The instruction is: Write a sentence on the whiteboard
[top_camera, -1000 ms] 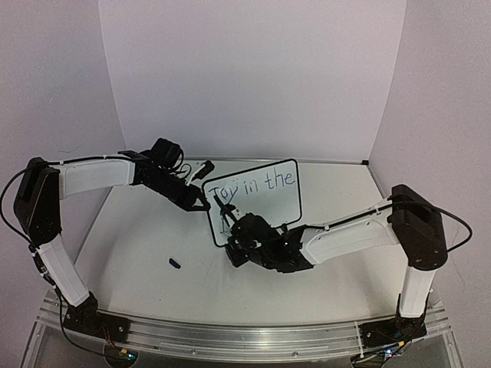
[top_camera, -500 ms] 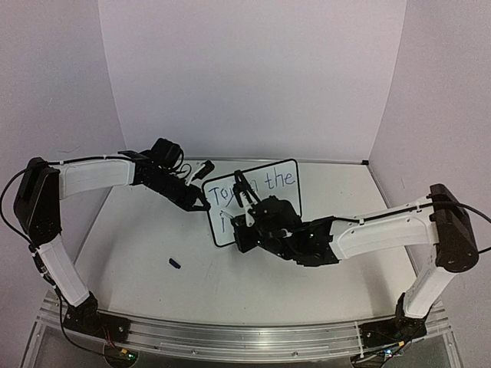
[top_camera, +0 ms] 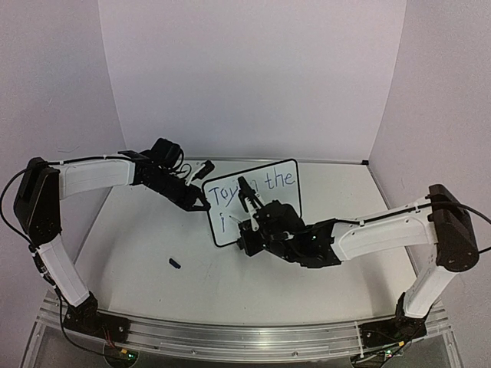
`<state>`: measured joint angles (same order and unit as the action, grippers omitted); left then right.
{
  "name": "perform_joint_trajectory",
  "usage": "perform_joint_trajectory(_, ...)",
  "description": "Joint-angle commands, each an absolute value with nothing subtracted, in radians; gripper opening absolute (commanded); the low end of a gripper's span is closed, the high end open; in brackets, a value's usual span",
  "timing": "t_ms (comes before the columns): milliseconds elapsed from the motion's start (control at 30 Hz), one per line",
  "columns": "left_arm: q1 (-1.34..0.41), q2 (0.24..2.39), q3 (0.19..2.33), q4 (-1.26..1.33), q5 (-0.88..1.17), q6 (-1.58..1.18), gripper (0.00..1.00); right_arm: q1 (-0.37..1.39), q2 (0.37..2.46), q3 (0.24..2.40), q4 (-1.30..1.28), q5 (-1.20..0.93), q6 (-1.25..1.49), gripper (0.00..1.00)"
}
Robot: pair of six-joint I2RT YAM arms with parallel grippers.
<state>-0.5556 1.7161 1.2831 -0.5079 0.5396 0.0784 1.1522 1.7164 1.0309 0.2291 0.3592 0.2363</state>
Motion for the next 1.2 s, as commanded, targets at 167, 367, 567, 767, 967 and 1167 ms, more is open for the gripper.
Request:
perform_joint_trajectory(167, -0.565, 1.735, 1.306, -0.546, 0.480, 0.080, 0.00, 1.107, 1.731, 1.013, 0.318, 0.293, 0.231, 0.00)
perform_joint_trajectory(367, -0.565, 1.742, 1.308, -0.548, 0.479, 0.080, 0.00, 1.083, 1.744, 1.011, 0.357, 0.241, 0.238, 0.00)
perform_joint_trajectory(567, -0.565, 1.742, 1.308, -0.549, 0.480, 0.080, 0.00, 1.064, 1.763, 1.017, 0.365, 0.184, 0.248, 0.00)
perform_joint_trajectory(767, -0.565, 1.744, 1.309, -0.549, 0.480, 0.080, 0.00, 1.040, 1.776, 0.997, 0.368, 0.129, 0.298, 0.00)
perform_joint_trajectory(967, -0.565, 1.745, 1.308, -0.549, 0.480, 0.080, 0.00, 1.016, 1.784, 0.987, 0.386, 0.073, 0.315, 0.00)
perform_joint_trajectory(1167, -0.565, 1.744, 1.308, -0.550, 0.479, 0.080, 0.00, 0.999, 1.803, 0.992, 0.391, 0.047, 0.330, 0.00)
